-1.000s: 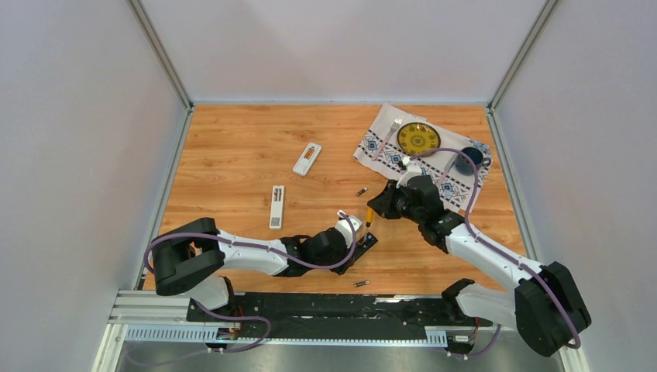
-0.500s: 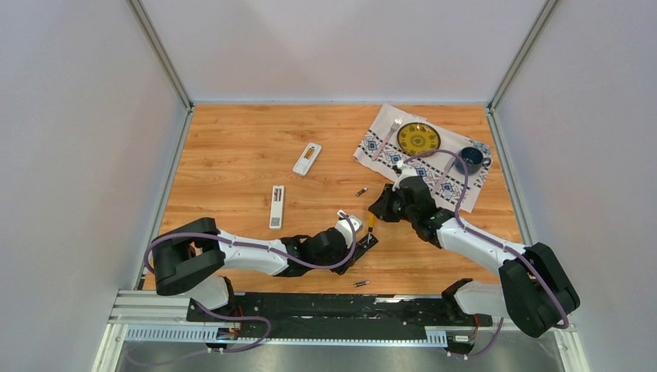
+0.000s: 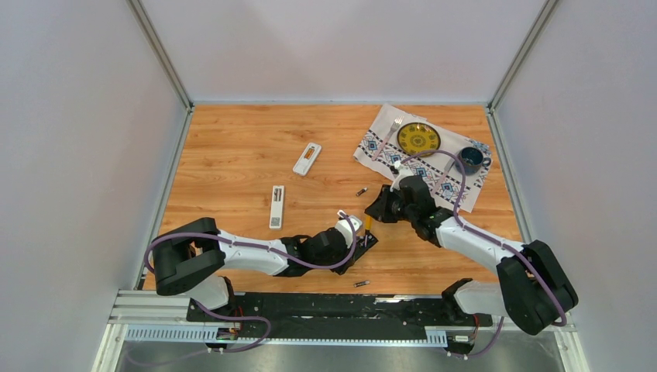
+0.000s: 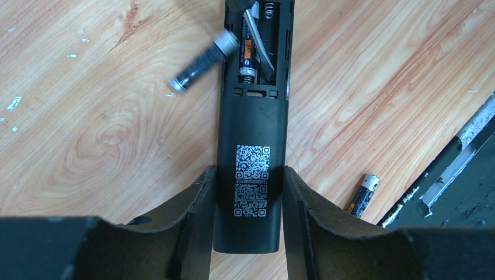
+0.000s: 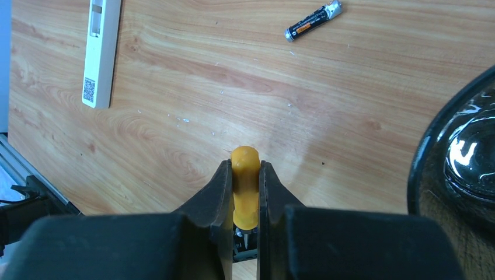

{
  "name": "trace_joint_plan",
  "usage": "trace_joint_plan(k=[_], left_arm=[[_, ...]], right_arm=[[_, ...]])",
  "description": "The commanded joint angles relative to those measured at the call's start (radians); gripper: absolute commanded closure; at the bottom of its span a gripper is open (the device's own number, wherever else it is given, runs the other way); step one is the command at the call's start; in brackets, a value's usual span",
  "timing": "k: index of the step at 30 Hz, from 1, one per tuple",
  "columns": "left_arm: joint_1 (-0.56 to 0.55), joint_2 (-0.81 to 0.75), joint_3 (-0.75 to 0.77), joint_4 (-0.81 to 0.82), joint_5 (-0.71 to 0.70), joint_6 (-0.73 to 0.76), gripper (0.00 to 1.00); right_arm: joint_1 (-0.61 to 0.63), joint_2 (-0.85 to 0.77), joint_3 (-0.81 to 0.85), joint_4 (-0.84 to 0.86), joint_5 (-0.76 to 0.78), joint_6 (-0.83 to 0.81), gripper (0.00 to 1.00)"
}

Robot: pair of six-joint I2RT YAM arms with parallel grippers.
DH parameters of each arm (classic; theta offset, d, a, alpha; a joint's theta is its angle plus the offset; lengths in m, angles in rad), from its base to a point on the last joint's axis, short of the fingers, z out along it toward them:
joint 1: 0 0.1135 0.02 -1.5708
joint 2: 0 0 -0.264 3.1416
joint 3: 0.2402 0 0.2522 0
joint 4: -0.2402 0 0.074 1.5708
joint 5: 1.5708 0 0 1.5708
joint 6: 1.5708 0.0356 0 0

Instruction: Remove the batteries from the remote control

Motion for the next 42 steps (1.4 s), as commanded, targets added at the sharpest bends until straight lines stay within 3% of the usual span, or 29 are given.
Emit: trace_joint_plan(k=[1,23,30,34,38,42], left_arm=[[0.0,0.078,-0.051,-0.204,0.04,-0.022,1.0],[-0.002,0.055,-0.027,-0.29,-0.021,-0.066,1.0],[-0.011,0.032,0.034,-0.494,-0.156,-0.209,1.0],[-0.043,0.038,0.102,-0.649,-0.248,-0.362,1.0],[-0.089,0.078,0.172,-0.738,-0.273,-0.442,1.0],[-0.111,0.124,0.222,-0.801,-0.254,-0.477,0.92]], right_arm=[[0.003,-0.006,0.029,0.046,-0.08,0.05,1.0],[-0.001,-0.174,0.041,-0.038,0.039,0.001,1.0],[-0.004,-0.193,0.043,-0.04,0.053,-0.008,1.0],[-0.007,-0.188,0.038,-0.04,0.053,-0.01,1.0],[-0.009,-0.185,0.04,-0.037,0.048,-0.01,1.0],[-0.009,-0.188,0.04,-0.038,0.048,-0.013,1.0]])
